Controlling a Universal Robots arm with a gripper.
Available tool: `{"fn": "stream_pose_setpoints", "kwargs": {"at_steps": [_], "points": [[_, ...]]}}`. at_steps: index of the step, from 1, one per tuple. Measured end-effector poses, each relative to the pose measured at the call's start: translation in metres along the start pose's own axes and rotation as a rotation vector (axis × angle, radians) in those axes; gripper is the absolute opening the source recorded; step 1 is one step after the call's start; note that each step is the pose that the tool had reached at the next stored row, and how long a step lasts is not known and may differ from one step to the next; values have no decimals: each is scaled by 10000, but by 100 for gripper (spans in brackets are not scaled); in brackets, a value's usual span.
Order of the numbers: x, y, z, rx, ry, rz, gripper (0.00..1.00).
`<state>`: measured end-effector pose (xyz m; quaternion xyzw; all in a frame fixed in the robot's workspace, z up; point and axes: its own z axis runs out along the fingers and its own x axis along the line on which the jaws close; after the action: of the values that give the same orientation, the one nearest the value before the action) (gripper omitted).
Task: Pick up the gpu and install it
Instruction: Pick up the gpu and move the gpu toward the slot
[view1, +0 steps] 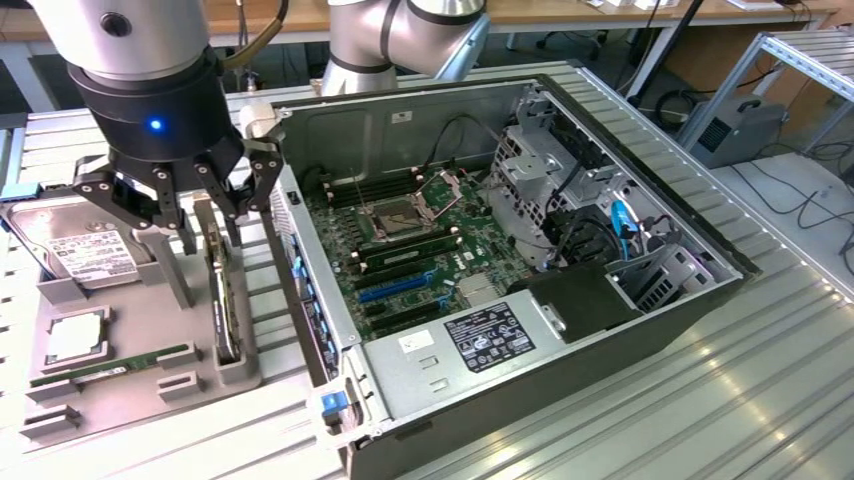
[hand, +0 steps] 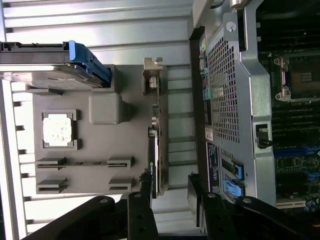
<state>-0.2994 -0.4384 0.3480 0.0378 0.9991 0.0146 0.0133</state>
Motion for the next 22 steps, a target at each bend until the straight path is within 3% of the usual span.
{"fn": "stream_pose_setpoints", "kwargs": {"at_steps": [22], "points": [[8, 21, 139, -1, -1, 1, 42]]}}
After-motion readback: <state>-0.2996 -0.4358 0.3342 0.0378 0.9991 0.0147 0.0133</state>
